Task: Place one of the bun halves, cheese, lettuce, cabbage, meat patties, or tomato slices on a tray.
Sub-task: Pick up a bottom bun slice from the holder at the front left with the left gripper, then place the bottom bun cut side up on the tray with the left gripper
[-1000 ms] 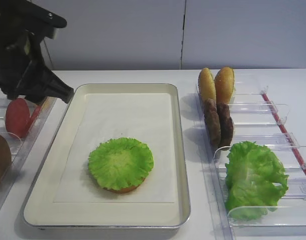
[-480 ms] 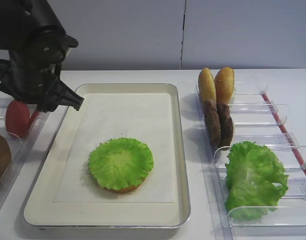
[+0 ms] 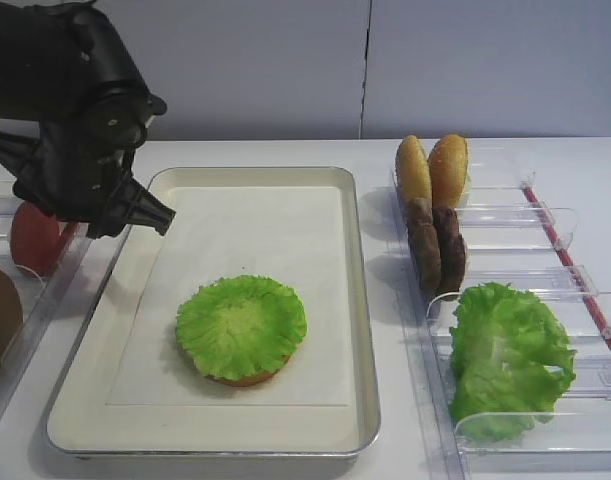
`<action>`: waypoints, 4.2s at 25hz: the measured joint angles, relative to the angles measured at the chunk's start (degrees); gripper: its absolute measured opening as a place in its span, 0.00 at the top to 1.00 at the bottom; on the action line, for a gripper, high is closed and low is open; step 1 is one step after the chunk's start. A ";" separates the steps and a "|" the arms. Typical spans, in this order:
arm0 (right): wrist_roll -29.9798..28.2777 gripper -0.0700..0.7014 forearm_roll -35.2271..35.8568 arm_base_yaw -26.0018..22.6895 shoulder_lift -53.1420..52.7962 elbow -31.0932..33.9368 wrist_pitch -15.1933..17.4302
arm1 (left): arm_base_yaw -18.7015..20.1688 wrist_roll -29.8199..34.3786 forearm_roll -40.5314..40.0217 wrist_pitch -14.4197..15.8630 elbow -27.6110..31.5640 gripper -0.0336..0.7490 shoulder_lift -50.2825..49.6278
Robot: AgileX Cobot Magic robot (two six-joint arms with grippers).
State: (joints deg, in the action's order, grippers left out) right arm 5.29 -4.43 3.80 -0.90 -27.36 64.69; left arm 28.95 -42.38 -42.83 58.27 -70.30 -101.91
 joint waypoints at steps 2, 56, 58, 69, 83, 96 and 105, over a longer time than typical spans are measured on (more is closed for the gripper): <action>0.00 0.23 0.00 0.00 0.00 0.00 0.00 | 0.00 -0.01 -0.09 0.00 0.00 0.46 -0.50; 0.00 0.23 0.00 0.00 0.00 0.00 0.00 | 5.04 -3.04 -2.05 7.26 -0.59 0.86 3.83; 0.00 0.23 0.00 0.00 0.00 0.00 0.00 | 6.34 -3.04 -1.81 7.46 -0.59 0.86 6.62; -0.34 0.23 0.03 0.00 0.00 0.00 0.00 | 8.97 1.09 9.00 3.78 -0.59 0.86 23.01; -0.34 0.23 0.03 0.00 0.00 0.00 0.00 | 8.97 10.08 29.31 -10.22 9.33 0.87 26.74; -0.34 0.23 0.23 0.00 0.00 0.00 0.00 | -3.50 43.58 66.68 -15.89 15.35 0.87 28.75; -0.34 0.23 0.23 0.00 0.00 0.00 0.00 | -17.11 74.37 98.89 -5.43 15.33 0.87 28.09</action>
State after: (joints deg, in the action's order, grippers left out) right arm 4.96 -4.20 3.80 -0.90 -27.36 64.69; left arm 11.84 31.99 56.05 52.84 -54.97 -73.81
